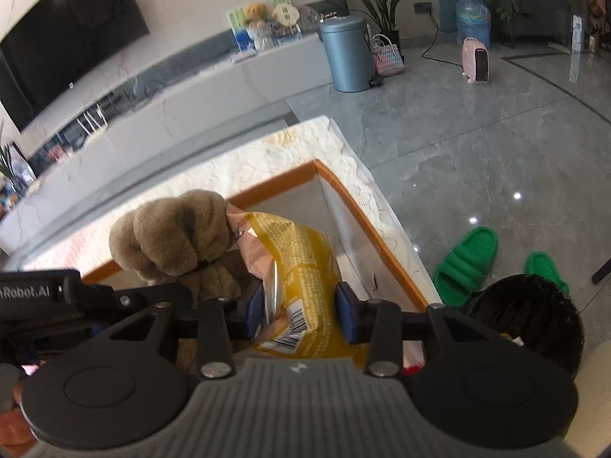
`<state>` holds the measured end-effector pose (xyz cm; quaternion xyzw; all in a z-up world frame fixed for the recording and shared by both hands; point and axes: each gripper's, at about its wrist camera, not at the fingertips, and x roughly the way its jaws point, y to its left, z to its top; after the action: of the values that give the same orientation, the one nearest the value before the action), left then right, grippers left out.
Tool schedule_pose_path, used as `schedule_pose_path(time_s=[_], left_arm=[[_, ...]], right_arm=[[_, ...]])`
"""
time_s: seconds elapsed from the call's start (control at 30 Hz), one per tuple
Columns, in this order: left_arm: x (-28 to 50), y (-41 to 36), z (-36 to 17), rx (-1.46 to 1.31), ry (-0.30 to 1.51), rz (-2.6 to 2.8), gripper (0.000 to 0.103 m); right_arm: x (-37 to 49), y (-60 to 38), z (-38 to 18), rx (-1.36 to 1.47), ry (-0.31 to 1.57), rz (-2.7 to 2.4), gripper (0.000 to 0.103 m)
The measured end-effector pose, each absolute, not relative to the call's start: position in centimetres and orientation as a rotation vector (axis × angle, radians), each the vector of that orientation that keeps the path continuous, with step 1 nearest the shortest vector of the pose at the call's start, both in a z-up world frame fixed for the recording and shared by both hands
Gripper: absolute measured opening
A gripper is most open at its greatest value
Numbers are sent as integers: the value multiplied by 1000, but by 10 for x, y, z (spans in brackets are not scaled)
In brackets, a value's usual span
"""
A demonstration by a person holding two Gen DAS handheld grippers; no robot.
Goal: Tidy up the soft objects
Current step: 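Open both tools to drop the teddy bear and snack bag into the box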
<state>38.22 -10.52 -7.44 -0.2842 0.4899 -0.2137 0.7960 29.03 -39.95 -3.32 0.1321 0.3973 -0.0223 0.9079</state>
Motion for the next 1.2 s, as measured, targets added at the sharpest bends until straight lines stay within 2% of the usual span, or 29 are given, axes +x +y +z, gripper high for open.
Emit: schedule_pose_path(time_s=[0.07, 0.17, 0.27, 0.33, 0.4, 0.9, 1.03, 1.2], left_arm=[[384, -105, -76, -608, 1055, -450, 46], [382, -105, -74, -570, 1044, -437, 54], [381, -111, -60, -519, 1014, -413, 55], [375, -110, -48, -486, 981, -409, 63], [367, -111, -34, -452, 933, -409, 66], [249, -90, 100, -168, 554, -444, 67], [198, -92, 117, -28, 425, -417, 67], [142, -85, 110, 69, 316, -342, 67]], right_arm=[[294, -394, -37, 241, 831, -53, 41], [293, -392, -38, 223, 830, -50, 45], [291, -392, -32, 209, 814, -60, 55], [287, -393, -24, 212, 808, -62, 56], [281, -393, -14, 211, 795, -59, 57], [181, -350, 114, 135, 582, -17, 82], [139, -324, 134, 104, 495, 4, 90], [92, -287, 124, 67, 439, 4, 100]])
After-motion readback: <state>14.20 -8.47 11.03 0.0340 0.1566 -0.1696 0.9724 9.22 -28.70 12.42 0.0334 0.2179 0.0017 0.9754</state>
